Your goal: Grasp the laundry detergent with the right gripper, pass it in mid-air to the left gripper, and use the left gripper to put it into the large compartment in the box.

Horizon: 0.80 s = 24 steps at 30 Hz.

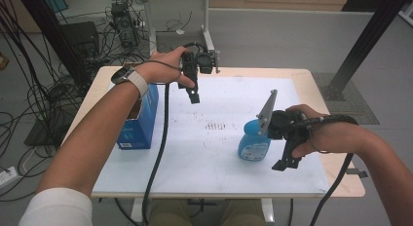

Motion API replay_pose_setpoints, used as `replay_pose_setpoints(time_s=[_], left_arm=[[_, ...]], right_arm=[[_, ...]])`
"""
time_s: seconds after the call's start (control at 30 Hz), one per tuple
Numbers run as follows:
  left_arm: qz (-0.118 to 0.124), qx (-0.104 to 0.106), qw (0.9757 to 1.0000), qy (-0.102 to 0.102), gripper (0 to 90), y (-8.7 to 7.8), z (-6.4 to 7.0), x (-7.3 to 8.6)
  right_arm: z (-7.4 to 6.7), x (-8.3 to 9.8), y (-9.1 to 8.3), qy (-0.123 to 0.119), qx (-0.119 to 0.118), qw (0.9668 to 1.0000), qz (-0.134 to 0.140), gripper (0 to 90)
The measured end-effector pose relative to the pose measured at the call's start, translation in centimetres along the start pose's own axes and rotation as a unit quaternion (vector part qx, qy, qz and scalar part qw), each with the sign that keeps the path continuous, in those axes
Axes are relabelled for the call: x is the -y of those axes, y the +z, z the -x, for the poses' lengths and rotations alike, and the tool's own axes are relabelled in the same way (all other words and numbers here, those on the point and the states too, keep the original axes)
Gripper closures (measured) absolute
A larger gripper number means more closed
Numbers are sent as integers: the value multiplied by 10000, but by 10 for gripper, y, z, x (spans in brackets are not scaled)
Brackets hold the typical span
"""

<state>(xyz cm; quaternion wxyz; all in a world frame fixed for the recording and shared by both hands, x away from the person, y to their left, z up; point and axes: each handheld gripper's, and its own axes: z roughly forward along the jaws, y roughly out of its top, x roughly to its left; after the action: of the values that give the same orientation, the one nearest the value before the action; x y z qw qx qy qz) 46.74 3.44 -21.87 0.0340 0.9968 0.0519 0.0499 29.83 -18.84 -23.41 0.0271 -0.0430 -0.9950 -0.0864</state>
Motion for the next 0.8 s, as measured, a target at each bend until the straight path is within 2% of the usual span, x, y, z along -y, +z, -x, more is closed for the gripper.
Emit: replay_pose_setpoints(time_s=[0.3,0.47,0.8], left_arm=[[13,10,10000,26,94,2,-1,-2],[45,10,10000,8,94,3,-1,-2],[46,36,10000,23,93,5,-1,-5]], right_arm=[[2,2,-3,-3,20,10000,59,89],[2,4,-6,-73,42,9998,180,88],[4,10,-19,-131,221,9993,282,80]])
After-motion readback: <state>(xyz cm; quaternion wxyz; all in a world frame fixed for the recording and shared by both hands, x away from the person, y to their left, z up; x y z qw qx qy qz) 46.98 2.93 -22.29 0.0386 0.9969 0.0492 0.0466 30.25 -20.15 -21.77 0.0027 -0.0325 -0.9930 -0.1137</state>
